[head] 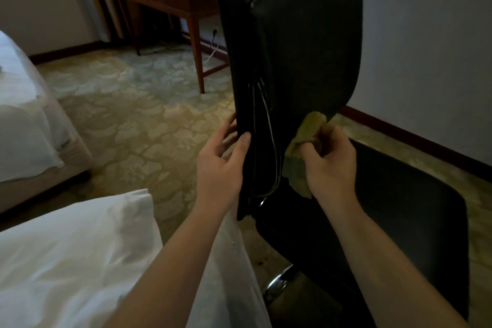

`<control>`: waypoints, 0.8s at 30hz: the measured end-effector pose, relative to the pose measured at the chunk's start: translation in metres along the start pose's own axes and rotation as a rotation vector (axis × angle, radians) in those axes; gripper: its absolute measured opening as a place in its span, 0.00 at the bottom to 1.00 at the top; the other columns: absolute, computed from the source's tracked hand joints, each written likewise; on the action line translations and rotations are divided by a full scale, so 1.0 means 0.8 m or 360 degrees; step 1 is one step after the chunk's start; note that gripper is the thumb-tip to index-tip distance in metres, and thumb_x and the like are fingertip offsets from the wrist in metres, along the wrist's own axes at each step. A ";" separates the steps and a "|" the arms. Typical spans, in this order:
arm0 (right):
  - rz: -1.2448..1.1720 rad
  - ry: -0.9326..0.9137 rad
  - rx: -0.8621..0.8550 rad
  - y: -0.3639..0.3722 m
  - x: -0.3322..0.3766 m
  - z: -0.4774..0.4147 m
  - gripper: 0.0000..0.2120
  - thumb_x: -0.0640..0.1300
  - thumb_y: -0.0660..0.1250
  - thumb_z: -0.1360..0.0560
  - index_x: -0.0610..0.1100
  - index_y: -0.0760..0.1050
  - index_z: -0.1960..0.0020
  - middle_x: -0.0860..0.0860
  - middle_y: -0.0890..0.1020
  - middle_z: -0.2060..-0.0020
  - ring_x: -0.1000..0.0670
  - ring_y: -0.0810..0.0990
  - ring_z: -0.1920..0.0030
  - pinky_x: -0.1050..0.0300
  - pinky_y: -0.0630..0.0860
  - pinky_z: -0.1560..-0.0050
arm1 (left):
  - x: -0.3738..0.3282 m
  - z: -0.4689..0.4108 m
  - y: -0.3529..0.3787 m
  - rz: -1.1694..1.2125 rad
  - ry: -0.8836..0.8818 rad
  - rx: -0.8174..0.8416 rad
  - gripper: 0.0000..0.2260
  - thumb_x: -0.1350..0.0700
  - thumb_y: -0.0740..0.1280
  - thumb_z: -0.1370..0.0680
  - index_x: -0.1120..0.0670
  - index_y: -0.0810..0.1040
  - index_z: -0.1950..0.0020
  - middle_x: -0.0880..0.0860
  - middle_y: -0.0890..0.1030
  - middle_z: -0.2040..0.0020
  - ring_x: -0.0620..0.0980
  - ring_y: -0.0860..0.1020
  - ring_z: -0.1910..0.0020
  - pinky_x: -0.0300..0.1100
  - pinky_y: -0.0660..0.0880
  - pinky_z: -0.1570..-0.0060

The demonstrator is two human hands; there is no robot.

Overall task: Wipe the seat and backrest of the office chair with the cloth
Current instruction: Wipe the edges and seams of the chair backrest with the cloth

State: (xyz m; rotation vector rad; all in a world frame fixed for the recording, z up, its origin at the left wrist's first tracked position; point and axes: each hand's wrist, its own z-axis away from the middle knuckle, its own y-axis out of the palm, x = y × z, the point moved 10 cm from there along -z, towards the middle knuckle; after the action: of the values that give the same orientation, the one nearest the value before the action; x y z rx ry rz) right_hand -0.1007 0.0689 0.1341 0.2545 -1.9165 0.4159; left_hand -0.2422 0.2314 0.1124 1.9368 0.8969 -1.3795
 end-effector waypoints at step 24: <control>0.0595 -0.0563 -0.0030 0.051 0.076 -0.006 0.05 0.45 0.71 0.24 0.46 0.77 0.55 0.55 0.76 0.56 0.57 0.75 0.59 0.54 0.79 0.57 | -0.063 -0.031 0.002 0.0137 -0.0020 -0.0010 0.15 0.58 0.68 0.19 0.35 0.77 0.43 0.41 0.87 0.55 0.40 0.85 0.54 0.31 0.79 0.58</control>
State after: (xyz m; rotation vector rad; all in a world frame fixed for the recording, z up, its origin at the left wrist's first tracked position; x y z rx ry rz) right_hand -0.1345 0.1095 0.1854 -0.0521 -2.3232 0.6327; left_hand -0.2392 0.2404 0.1675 1.9371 0.8013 -1.3363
